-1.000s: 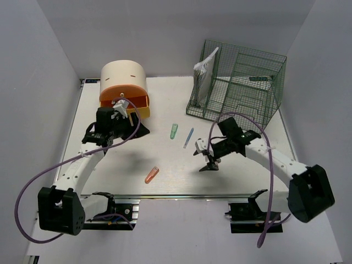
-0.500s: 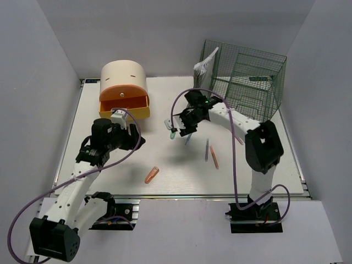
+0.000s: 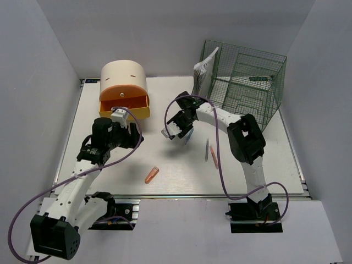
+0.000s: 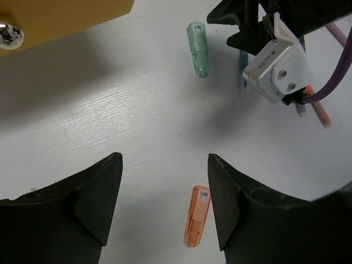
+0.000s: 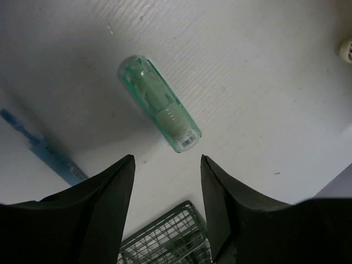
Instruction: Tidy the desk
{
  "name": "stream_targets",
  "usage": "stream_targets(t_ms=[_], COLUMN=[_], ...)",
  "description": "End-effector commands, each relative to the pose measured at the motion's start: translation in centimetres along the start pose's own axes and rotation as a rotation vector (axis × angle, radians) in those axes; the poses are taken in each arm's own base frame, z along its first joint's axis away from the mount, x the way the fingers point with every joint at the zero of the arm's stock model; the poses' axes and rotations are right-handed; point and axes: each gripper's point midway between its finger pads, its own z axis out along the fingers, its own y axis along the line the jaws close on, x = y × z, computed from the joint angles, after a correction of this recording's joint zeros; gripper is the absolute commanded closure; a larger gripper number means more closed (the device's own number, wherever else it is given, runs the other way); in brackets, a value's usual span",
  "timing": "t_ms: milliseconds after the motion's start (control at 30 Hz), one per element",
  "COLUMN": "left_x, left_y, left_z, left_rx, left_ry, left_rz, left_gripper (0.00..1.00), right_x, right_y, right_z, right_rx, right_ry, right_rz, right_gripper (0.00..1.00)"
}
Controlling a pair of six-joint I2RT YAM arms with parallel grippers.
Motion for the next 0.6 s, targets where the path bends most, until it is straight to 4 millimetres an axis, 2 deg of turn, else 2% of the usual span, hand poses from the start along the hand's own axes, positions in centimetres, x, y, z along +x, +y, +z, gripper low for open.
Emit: stream_targets(t_ms=[0,267,567], left_x=[-1.3,-2.0,-2.5], left_y=[-0.2,-0.1,-0.3], left_z=[-0.5,-1.4,-2.0], left_rx=[-0.003,-0.025,-0.025], left_ry=[-0.042,-0.091,-0.122], left_rz=[0.031,0.043,0.053], left_gripper=[0.27,0.27,0.27], right_x=[0.0,-0.1,-0.7], right_y=[-2.5,-1.4,-0.5], right_z=[-0.1,1.8,2.5], right_rx=[0.039,-0.041,-0.158], right_ry=[0.044,0.097,0.157], right_rz=[-0.108,-0.209,-0.349], right_gripper=[0.43,0.45,0.45])
